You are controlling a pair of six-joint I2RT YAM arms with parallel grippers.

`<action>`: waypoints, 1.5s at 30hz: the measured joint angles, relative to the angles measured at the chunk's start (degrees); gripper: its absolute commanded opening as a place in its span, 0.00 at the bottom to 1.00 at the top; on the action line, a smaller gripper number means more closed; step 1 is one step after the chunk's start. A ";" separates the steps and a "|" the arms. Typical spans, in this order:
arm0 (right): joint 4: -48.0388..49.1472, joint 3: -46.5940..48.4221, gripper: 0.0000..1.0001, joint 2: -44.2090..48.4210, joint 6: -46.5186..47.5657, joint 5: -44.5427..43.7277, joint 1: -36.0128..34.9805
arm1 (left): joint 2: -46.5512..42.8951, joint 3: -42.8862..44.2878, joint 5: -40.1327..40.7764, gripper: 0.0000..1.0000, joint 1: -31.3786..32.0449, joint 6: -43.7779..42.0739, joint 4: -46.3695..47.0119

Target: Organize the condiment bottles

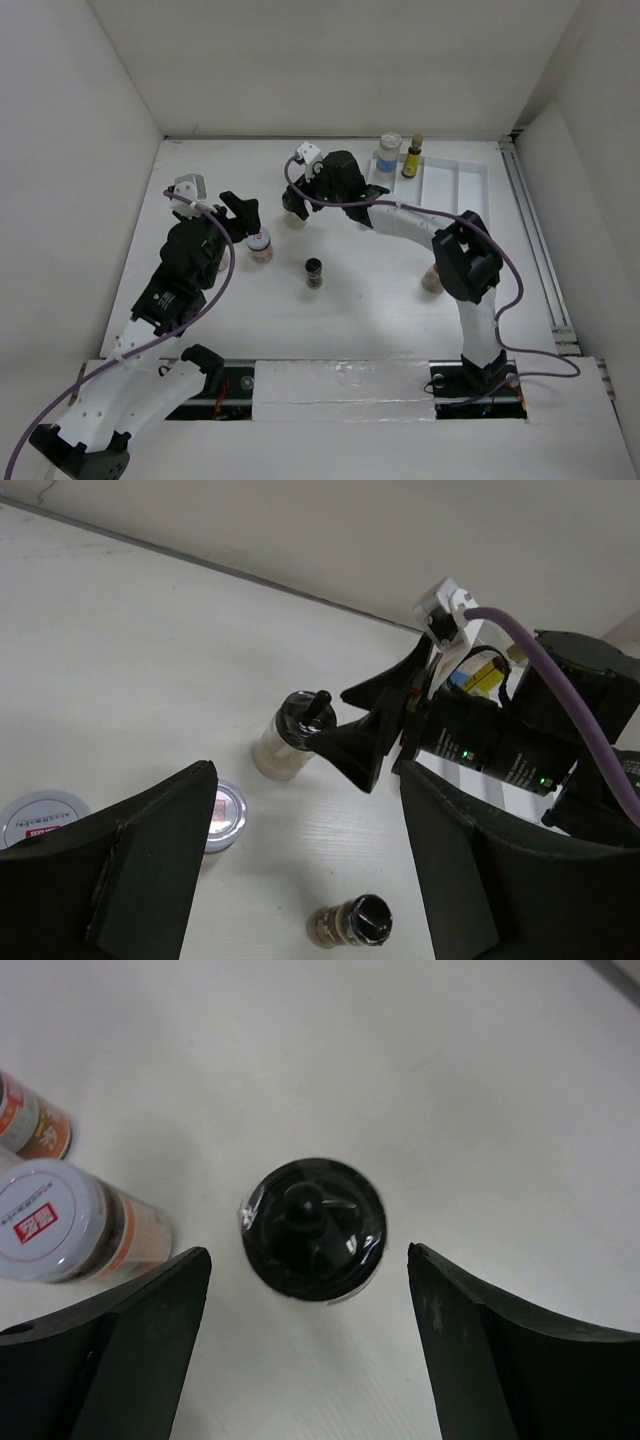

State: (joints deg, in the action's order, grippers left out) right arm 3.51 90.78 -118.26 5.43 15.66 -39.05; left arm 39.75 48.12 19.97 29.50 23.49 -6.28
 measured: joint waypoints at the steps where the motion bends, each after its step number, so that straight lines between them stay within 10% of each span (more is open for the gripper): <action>1: 0.15 0.66 0.85 -0.15 0.09 -0.72 -0.02 | 0.11 -0.04 -0.07 0.70 0.00 0.00 -0.04; 16: 0.83 11.61 0.99 -9.68 -0.33 -2.12 0.11 | 1.27 -0.11 -0.70 0.70 0.00 -0.07 0.04; 45: 0.39 3.85 0.98 -3.76 -1.20 4.02 0.00 | 1.66 -0.11 -1.55 0.70 0.00 -0.07 0.02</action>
State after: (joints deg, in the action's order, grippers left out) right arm 3.90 94.63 -122.02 4.23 19.68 -39.05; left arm 41.41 48.01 18.41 29.50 23.42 -6.26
